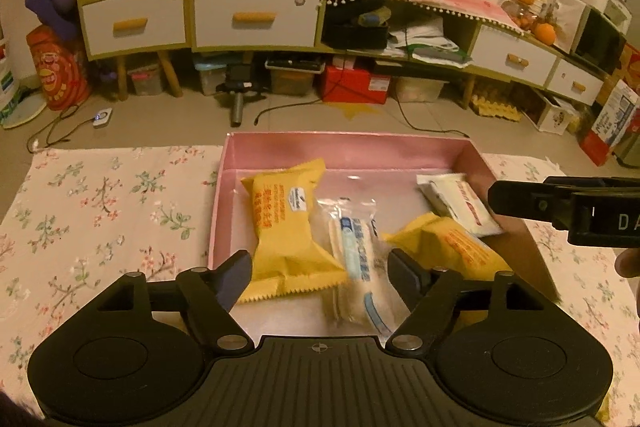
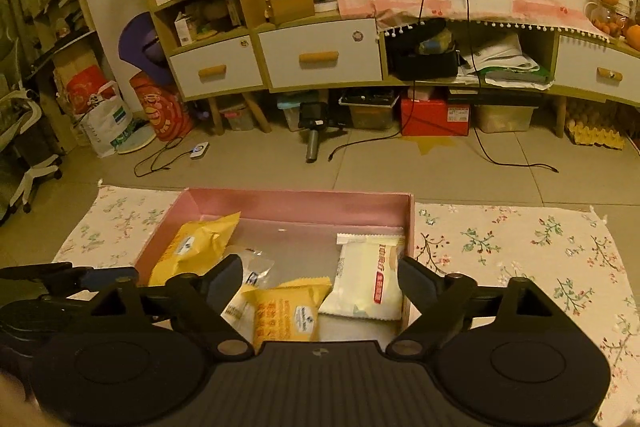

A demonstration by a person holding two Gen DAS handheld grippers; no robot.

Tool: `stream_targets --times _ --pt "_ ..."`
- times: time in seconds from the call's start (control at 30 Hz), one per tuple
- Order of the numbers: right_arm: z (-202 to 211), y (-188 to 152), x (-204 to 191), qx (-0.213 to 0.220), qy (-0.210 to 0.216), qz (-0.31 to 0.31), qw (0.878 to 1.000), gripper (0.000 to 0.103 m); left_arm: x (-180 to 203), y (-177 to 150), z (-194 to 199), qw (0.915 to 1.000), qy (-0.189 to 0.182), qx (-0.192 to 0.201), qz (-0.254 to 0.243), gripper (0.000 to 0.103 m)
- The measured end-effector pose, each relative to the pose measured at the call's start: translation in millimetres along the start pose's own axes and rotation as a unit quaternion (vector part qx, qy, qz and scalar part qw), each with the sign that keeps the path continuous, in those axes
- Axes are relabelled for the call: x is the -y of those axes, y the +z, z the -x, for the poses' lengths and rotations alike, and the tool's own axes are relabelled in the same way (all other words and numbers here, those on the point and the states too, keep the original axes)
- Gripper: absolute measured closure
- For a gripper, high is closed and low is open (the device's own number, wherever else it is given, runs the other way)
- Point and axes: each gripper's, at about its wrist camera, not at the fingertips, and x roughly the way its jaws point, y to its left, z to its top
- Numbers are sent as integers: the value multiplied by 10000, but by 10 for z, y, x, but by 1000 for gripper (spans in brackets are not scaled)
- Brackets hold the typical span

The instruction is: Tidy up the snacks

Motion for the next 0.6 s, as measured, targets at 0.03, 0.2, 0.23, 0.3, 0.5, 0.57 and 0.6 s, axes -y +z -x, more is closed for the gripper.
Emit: stream_targets --times 0.03,0.2,0.23,0.3,0.5,0.57,0.6 --pt "27 -11 -7 -5 2 7 10000 48 9 -20 33 10000 -28 -10 -5 24" --pt "180 -95 -59 -24 0 34 10000 41 63 -120 197 9999 -91 -41 -104 15" --pt "208 -116 -62 -38 10 28 10000 40 68 -146 231 9999 -93 -42 -107 14" --pt "270 -158 -79 -70 10 4 10000 36 82 -205 300 9999 -114 -52 -106 9" --pt "454 -297 -162 -136 -13 88 9999 32 118 -414 504 9995 -195 -183 -169 8" --pt "518 -341 -189 -147 -18 111 9998 32 130 -494 573 9993 -218 -243 -181 7" --pt "554 -367 -202 -157 -11 120 9998 31 135 -536 598 9992 -217 -277 -184 7"
